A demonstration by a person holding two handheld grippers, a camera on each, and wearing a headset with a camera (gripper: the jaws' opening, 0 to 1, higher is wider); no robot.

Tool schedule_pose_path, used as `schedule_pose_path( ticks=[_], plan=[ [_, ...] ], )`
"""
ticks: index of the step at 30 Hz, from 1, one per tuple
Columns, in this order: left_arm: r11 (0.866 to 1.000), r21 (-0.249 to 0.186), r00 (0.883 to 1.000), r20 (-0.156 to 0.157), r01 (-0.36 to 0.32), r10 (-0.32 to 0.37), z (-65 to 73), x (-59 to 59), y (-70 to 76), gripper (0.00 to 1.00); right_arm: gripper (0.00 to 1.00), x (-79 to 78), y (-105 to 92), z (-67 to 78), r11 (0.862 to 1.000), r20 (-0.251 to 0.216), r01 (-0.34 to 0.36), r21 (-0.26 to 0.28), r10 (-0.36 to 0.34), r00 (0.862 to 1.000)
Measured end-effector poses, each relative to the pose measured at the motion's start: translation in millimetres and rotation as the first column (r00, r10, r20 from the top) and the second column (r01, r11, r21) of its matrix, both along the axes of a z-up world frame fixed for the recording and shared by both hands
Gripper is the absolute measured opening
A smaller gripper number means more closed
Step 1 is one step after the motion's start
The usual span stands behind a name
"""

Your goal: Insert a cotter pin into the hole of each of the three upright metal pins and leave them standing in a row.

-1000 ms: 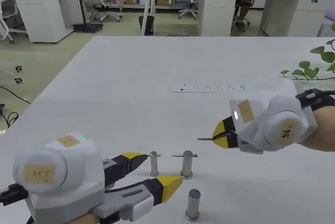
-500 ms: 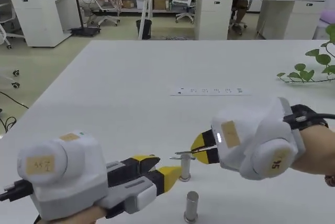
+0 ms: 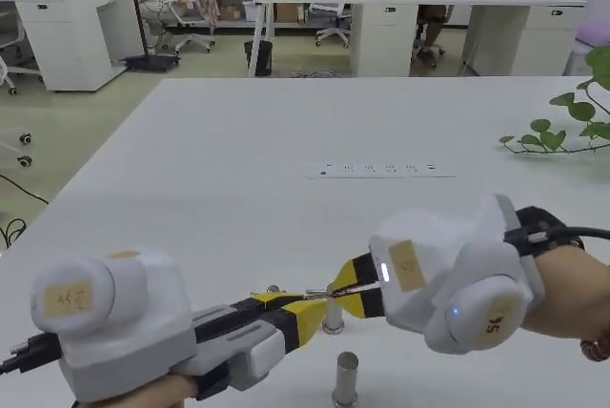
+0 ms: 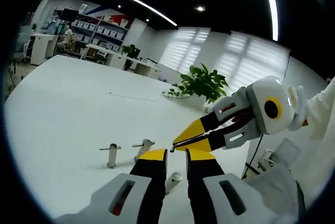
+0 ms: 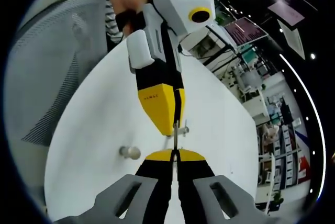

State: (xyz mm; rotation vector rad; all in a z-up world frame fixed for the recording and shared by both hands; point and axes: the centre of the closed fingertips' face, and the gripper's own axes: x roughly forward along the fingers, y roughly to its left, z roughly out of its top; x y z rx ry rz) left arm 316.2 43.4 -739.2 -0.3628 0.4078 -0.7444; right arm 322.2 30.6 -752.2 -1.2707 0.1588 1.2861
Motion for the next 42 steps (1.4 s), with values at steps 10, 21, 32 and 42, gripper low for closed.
schedule_pose_path(
  ticks=[10, 21, 32, 42],
  plan=[
    [1.0, -0.023, 1.0, -0.007, -0.009, 0.008, 0.0, -0.5, -0.4, 0.04, 0.02, -10.0, 6.8, 2.1, 1.0, -0.005, -0.025, 0.011, 0.025, 1.0],
    [1.0, 0.011, 1.0, 0.021, 0.007, -0.007, -1.5, -2.5, 2.1, 0.01, 0.02, -13.5, 10.1, 2.3, 0.999, -0.027, -0.019, 0.029, 0.019, 0.999],
    [0.996, 0.081, 0.996, 0.078, 0.029, -0.035, -3.6, -4.8, 2.9, 0.01, 0.07, -19.9, 11.7, -3.9, 0.995, -0.183, 0.028, 0.1, -0.009, 0.983],
    [0.99, 0.135, 0.991, 0.116, 0.051, -0.067, -5.3, -7.1, 8.1, 0.0, 0.1, -22.1, 8.6, 0.6, 0.965, -0.373, 0.164, 0.203, -0.078, 0.924]
  ],
)
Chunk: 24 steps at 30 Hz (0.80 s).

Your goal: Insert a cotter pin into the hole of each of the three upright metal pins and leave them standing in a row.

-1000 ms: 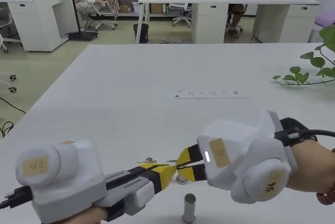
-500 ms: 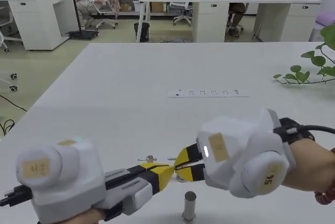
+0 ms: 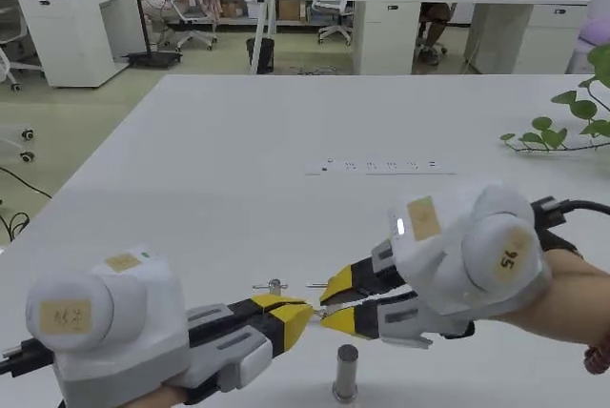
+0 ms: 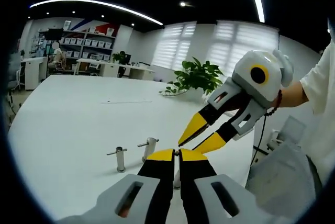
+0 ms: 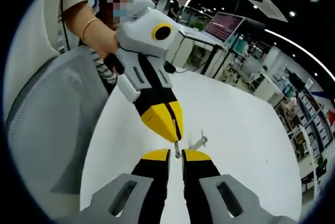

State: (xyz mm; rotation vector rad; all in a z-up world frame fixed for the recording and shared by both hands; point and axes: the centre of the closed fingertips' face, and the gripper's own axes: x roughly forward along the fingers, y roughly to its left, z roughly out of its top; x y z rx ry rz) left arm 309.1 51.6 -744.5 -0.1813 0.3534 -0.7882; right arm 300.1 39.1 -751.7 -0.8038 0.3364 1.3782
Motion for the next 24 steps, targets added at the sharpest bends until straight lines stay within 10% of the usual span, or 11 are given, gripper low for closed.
schedule_pose_path(
  ticks=[14, 24],
  plan=[
    [0.991, 0.082, 0.991, 0.072, 0.106, -0.112, -1.7, -14.1, -5.6, 0.0, 0.15, -7.1, -8.2, -4.9, 0.995, -0.276, 0.066, 0.074, -0.043, 0.96],
    [0.977, 0.078, 0.973, 0.103, 0.2, -0.208, 3.4, -28.6, -16.4, 0.0, 0.16, -23.5, -8.6, -7.8, 0.994, -0.378, 0.009, 0.113, 0.034, 0.925]
  ],
)
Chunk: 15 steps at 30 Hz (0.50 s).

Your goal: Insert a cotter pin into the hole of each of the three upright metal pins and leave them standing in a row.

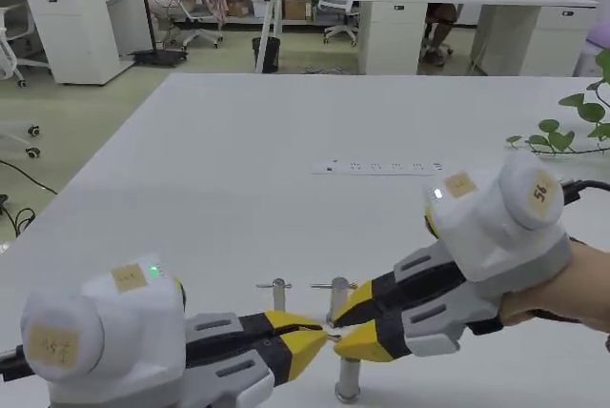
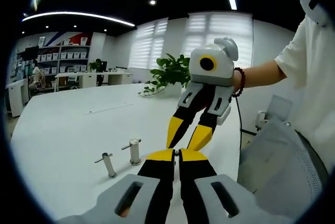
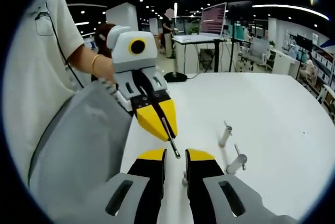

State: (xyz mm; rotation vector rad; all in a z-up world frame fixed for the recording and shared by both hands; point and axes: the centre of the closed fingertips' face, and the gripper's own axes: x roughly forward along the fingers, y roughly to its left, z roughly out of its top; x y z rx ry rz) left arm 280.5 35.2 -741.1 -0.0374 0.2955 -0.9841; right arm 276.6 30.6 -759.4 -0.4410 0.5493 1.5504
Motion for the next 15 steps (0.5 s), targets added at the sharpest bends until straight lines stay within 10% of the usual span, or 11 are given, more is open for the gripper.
schedule_pose_path(
  ticks=[15],
  plan=[
    [0.994, -0.071, 0.997, 0.0, 0.08, -0.08, 12.7, -13.7, -9.9, 0.0, 0.14, -14.6, -3.6, 9.1, 0.991, -0.178, -0.004, 0.134, 0.028, 0.984]
  ],
)
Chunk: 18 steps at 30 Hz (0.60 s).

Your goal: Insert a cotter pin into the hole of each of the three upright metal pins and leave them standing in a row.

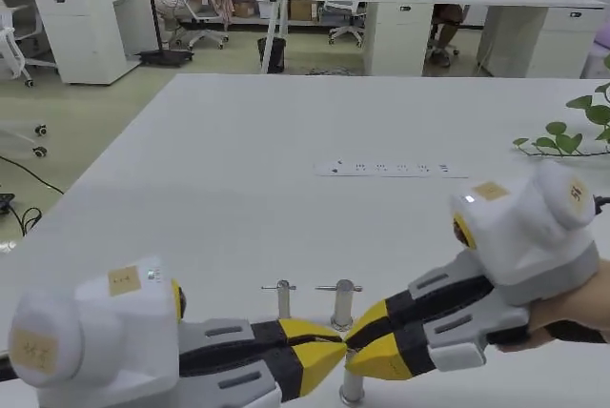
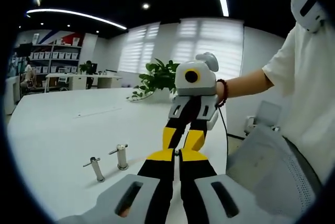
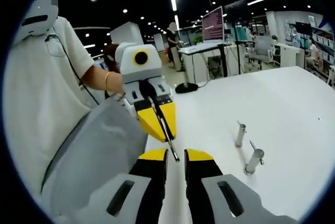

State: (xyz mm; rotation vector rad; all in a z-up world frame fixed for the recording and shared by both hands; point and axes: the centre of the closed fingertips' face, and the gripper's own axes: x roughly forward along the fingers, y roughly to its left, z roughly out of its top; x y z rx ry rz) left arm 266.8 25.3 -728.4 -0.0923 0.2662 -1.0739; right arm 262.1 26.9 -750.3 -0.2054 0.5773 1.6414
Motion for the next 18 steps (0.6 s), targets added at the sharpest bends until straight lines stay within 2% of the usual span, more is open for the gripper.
schedule_pose_path(
  ticks=[2, 11, 15, 18],
  plan=[
    [1.0, -0.011, 1.0, -0.003, 0.006, -0.006, 1.2, -1.0, -1.1, 0.0, 0.12, -1.8, 0.9, 3.5, 1.0, -0.017, -0.001, 0.019, 0.001, 1.0],
    [0.998, -0.054, 1.0, -0.014, 0.015, -0.016, 5.4, -4.0, -2.5, 0.0, 0.08, -10.8, 1.8, 6.8, 0.999, -0.022, -0.023, 0.031, 0.023, 0.999],
    [0.998, -0.059, 1.0, -0.018, 0.025, -0.026, 5.6, -6.7, -3.4, 0.0, 0.06, -15.2, 1.3, 7.7, 0.999, -0.008, -0.044, 0.018, 0.044, 0.999],
    [0.998, -0.057, 0.999, -0.022, 0.034, -0.035, 4.8, -8.8, -4.7, 0.0, 0.05, -17.7, -0.6, 6.7, 0.998, 0.025, -0.07, -0.006, 0.07, 0.997]
  ],
)
